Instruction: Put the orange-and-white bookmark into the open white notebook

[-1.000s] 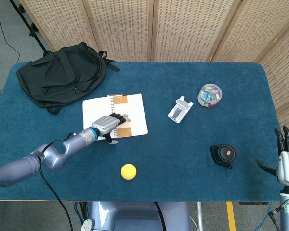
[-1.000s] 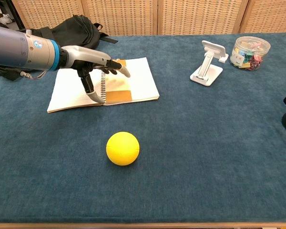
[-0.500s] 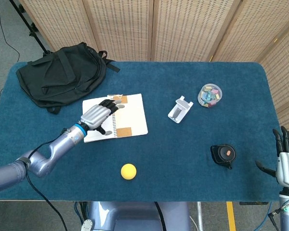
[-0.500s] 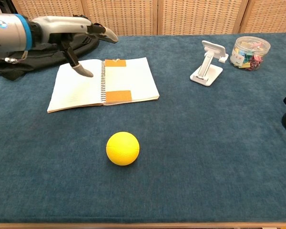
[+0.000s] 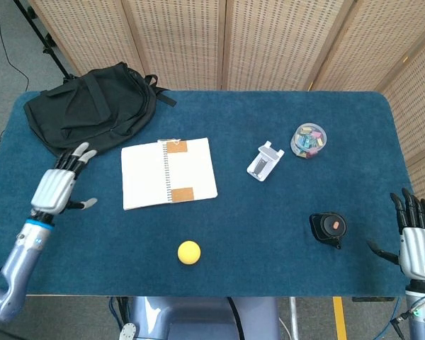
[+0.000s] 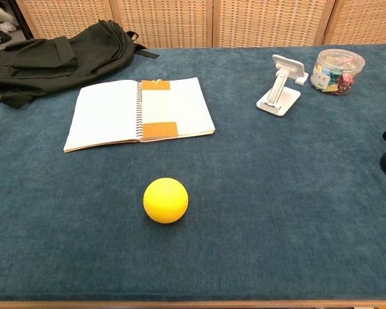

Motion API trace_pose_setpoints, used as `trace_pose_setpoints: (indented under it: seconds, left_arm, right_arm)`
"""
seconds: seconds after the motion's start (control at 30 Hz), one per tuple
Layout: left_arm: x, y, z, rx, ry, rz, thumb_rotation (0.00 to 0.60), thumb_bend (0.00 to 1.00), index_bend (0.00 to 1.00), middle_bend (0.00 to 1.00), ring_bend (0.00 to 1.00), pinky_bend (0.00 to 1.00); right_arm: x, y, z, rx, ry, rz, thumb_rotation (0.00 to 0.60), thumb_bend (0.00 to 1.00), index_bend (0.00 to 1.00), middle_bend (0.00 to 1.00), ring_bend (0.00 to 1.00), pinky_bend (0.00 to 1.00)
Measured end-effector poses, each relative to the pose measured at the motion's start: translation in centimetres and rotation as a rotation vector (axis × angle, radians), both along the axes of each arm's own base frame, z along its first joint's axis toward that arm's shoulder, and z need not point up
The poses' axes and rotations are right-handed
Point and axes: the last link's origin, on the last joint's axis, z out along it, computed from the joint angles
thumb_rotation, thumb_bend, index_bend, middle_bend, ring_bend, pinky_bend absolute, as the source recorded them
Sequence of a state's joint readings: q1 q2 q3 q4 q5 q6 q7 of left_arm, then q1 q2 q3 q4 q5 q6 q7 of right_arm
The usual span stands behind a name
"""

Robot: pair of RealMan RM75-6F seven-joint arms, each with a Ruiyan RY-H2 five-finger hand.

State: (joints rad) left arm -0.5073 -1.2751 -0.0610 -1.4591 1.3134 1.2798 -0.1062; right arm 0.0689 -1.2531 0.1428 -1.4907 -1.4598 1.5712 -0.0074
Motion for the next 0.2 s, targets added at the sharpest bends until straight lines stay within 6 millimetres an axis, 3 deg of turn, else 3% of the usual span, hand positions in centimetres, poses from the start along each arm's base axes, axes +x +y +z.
trace_pose_setpoints:
  seconds: [0.2]
  left_arm:
    - [-3.8,-4.7,1.3,0.1,0.022,0.11,0.6,0.0,0.0,0.0,0.0,0.0]
  right_arm:
    - [0.3,0.3,0.1,0.011,-0.013,0.026,0.6,0.0,0.0,0.0,0.0,0.0]
